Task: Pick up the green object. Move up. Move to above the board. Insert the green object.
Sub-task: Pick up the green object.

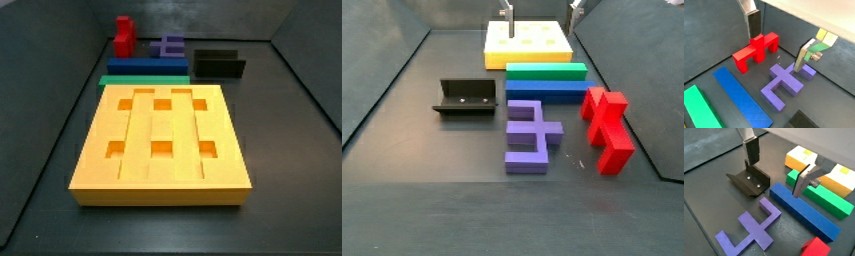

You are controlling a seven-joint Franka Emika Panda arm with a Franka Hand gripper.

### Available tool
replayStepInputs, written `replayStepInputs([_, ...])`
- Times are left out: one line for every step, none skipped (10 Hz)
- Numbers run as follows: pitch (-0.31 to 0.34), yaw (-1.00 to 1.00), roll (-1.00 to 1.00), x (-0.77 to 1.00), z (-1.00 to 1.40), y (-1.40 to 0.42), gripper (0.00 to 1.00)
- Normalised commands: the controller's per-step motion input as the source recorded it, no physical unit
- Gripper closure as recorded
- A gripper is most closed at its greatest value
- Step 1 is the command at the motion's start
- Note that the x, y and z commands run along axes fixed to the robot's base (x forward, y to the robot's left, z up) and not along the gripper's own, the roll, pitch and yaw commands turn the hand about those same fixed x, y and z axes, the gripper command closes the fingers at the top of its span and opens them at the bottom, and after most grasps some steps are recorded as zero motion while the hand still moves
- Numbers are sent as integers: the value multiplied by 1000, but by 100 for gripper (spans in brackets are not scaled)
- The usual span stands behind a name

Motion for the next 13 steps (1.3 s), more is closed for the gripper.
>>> replayStepInputs([-34,0,0,0,-74,-14,0])
replayStepInputs([0,-49,0,0,0,0,0])
replayStepInputs([0,-151,-40,149,-129,-9,0])
replayStepInputs([-44,-323,0,0,-49,-297,0])
replayStepInputs([-94,-569,-6,0,-43,-617,0])
replayStepInputs([-84,-783,-19,3,-66,-409,0])
replayStepInputs([-81,-857,-27,0,-71,-320,0])
replayStepInputs([-106,-866,-34,0,-111,-303,0])
replayStepInputs([-150,-871,-47,0,-171,-277,0])
replayStepInputs([-150,-923,-40,0,-211,-229,0])
replayStepInputs([-160,-949,-40,0,-266,-183,0])
replayStepInputs([-227,-949,-49,-31,-434,-154,0])
replayStepInputs([-211,-960,-23,-34,-497,-154,0])
